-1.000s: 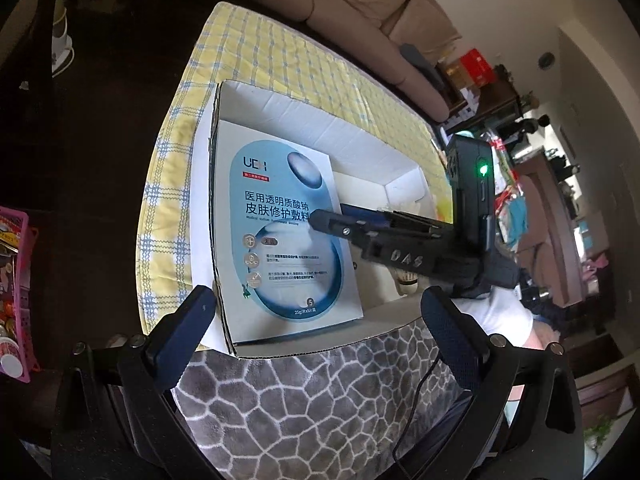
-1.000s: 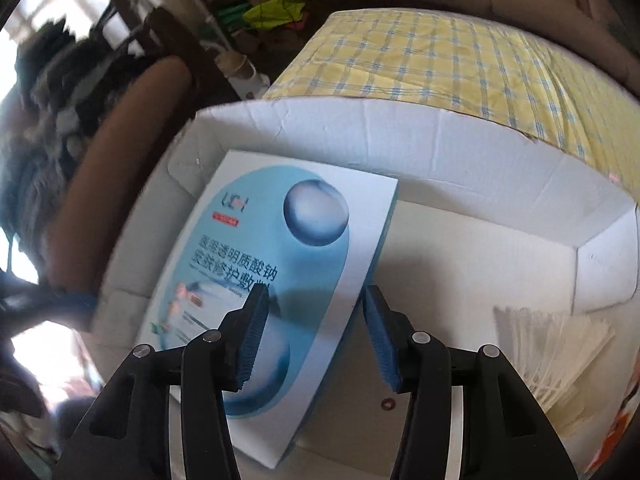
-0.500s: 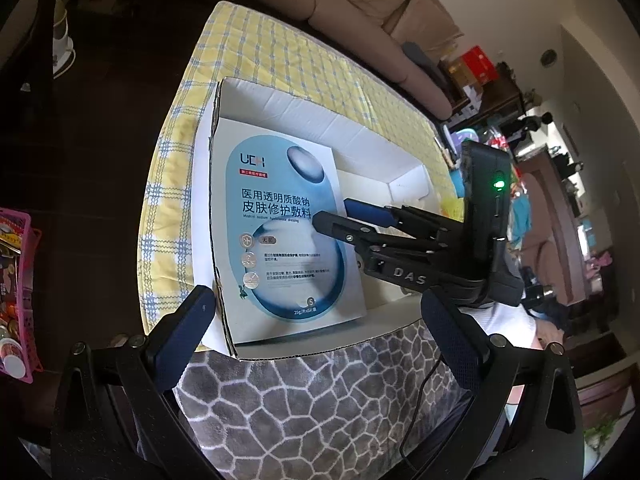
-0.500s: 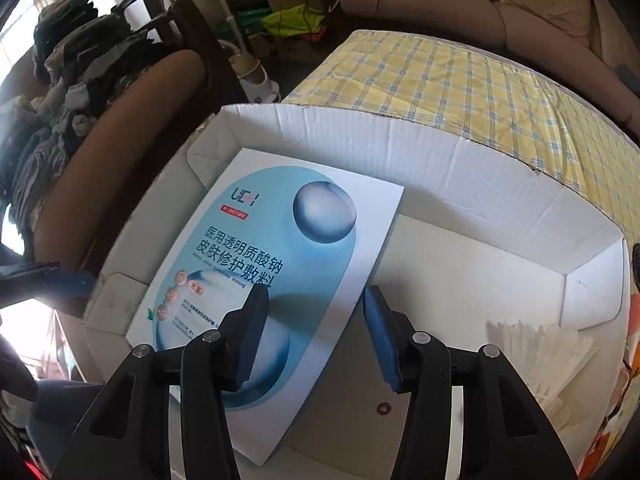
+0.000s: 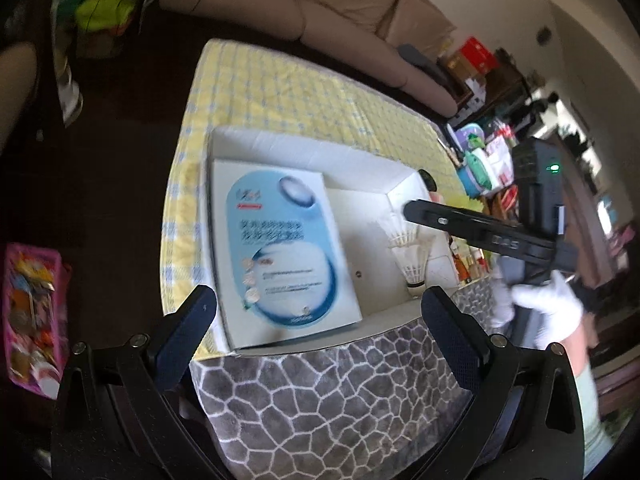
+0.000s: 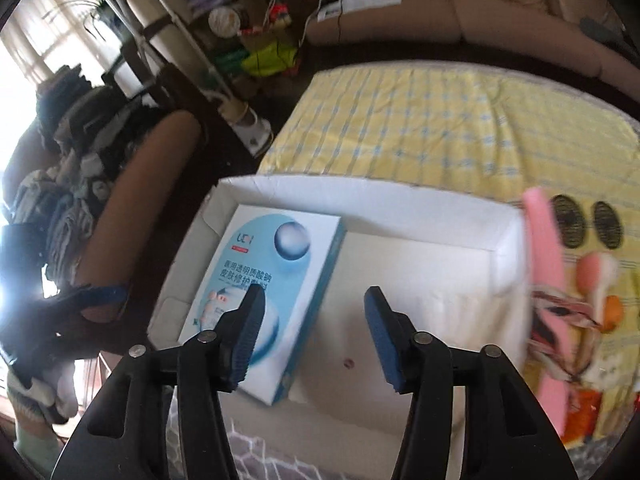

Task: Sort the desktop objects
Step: 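Withdraw the right gripper from the white box toward the table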

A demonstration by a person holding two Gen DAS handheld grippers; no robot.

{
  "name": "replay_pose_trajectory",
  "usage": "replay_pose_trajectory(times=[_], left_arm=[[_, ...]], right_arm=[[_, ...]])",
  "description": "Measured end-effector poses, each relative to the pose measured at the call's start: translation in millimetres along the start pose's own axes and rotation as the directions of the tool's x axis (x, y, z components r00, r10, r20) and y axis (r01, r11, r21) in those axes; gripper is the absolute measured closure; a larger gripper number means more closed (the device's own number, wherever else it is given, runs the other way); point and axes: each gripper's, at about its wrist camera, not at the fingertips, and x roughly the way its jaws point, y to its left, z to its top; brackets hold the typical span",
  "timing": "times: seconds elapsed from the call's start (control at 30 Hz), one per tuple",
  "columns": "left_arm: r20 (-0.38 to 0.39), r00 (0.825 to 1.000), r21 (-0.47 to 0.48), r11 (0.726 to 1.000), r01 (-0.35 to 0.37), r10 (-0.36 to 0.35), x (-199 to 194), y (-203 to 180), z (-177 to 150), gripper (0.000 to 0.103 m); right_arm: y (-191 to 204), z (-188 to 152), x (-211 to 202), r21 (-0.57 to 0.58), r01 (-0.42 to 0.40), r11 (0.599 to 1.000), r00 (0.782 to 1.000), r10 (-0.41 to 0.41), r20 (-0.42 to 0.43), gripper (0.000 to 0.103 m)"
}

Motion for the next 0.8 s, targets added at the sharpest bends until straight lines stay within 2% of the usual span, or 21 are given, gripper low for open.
replay_pose_trajectory(times=[0.13, 0.23, 0.37, 0.57, 0.8], left_arm=[[0.008, 1.000, 0.095, 0.995, -0.015, 0.014, 5.0, -40.5, 4.6, 0.000], [-0.011, 1.000, 0.133, 0.991, 0.018, -0.017, 20.5, -68.9, 5.2, 0.000], [-0.048, 0.998, 0.178, 0.983, 0.046, -0.038, 48.8, -107.0, 2.5, 0.000], [-0.084, 0.995, 0.235, 0.969, 0.079, -0.060, 83.5, -158.1, -3.9, 0.000], [-0.112, 0.990, 0.248, 0.962, 0.111, -0.086, 126.5, -202.8, -7.4, 0.000]], right_arm=[[-10.4, -19.2, -40.0, -0.008, 0.026, 1.000, 0.998, -0.025, 0.051, 0.038], [-22.5, -36.5, -61.9, 0.007, 0.032, 0.999, 0.997, -0.032, 0.075, 0.031], [-50.1, -59.8, -86.7, 0.023, 0.076, 0.997, 0.993, -0.078, 0.092, 0.030], [-117.3, -94.5, -128.2, 0.162, 0.107, 0.981, 0.982, -0.130, 0.138, 0.029], [-192.4, -134.2, -173.0, 0.299, 0.174, 0.938, 0.955, -0.234, 0.181, 0.029]])
